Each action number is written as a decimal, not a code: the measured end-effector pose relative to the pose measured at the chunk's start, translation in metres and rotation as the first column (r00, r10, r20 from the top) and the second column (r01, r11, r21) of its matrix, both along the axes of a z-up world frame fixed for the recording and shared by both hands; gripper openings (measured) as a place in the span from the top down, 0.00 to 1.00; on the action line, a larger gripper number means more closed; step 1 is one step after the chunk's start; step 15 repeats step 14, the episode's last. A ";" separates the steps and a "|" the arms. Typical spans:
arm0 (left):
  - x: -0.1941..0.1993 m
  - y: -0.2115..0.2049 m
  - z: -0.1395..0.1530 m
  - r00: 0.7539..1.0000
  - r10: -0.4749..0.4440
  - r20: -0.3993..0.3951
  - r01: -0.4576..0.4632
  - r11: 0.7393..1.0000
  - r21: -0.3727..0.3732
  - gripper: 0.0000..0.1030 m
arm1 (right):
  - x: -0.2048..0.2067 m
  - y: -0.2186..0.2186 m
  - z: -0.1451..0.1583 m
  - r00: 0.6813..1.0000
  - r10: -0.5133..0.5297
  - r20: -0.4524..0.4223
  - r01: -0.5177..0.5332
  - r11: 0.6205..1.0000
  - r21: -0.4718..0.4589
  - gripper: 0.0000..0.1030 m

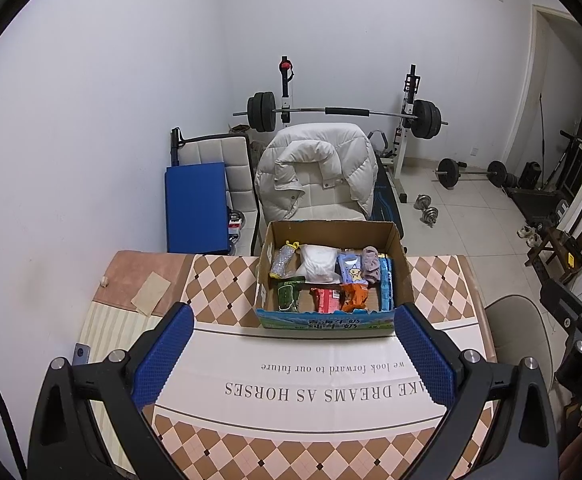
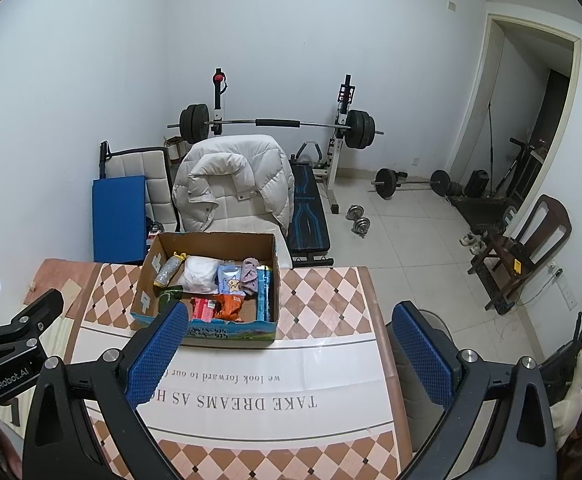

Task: Organize soft objects

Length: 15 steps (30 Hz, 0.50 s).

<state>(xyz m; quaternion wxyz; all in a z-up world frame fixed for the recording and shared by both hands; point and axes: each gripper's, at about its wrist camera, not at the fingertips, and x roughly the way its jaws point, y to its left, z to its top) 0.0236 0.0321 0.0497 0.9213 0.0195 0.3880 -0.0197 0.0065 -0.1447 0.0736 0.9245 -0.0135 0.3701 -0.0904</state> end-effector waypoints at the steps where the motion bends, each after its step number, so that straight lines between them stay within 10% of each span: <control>1: 0.000 0.000 0.000 1.000 0.000 0.001 0.000 1.000 0.000 0.00 | -0.001 0.000 0.001 1.000 0.000 0.001 0.000 1.000 0.000 0.00; 15: -0.012 -0.001 0.007 1.000 0.000 0.029 0.000 1.000 0.002 0.00 | -0.003 0.000 0.001 1.000 0.000 0.004 0.000 1.000 0.001 0.00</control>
